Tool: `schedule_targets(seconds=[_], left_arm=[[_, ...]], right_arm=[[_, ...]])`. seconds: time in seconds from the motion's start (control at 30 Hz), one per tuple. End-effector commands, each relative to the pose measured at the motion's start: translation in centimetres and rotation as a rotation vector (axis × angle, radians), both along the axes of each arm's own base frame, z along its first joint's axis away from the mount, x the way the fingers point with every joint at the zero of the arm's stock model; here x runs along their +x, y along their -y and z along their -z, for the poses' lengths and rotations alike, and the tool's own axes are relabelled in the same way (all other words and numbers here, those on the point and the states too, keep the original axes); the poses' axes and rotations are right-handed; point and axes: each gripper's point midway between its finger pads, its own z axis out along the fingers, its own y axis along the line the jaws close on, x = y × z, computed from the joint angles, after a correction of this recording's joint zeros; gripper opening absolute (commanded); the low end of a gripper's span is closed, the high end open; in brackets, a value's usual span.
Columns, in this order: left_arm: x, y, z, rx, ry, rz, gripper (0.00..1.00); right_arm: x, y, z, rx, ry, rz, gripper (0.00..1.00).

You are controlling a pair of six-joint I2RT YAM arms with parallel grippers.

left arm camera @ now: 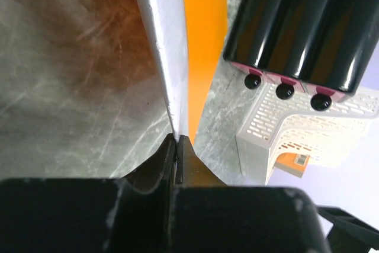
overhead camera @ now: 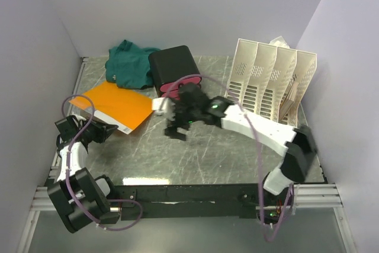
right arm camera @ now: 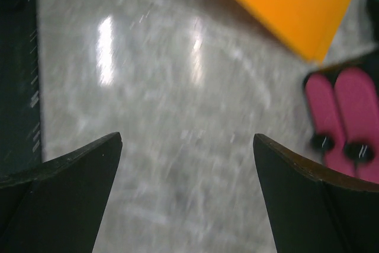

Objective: Organize the desk

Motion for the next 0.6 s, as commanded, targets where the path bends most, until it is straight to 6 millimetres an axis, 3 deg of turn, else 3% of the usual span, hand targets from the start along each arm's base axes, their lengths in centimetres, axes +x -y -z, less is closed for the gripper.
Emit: schedule_targets(seconds=[0.0,0.07,0.1,0.2,0.37,0.5,0.57], left_arm=[[-0.2,0.8,-1.5,-0.015,0.06,0.038,0.01],[-0.4,1.0,-1.6,-0.027,0.064,0.035,0.01],[-0.4,1.0,-1.7,-0.03,0.065,0.033,0.01],[-0.7,1.3,-1.7,-0.039,0.064,0.037,0.01],[-0.7,1.5,-2.4,-0.041,0.076,0.053,0.01],[-0.7,1.4,-2.9,-0.039,0.081,0.048,0.01],[-0.7,1.4,-3.2,-0.037,0.091,0.05,0.01]], right_arm=[[3.4,-8.5,-0.8,0.081,0.223,0.076,1.0],[3.4,-10.7,-0.3,0.099,0.272,0.08,1.0],[3.0,-12.9,0.3,0.133,0.299,0.073,1.0],[3.0,-15.9,1.5,0.156,0.354,0.099,1.0],[4.8,-18.8,3.3,0.16,0.401,0.187,1.0],[7.3,-20.3,4.3,0.159,0.472,0.281,0.98],[7.7,-20.7,4.7,0.154,0.491,0.283,0.89]])
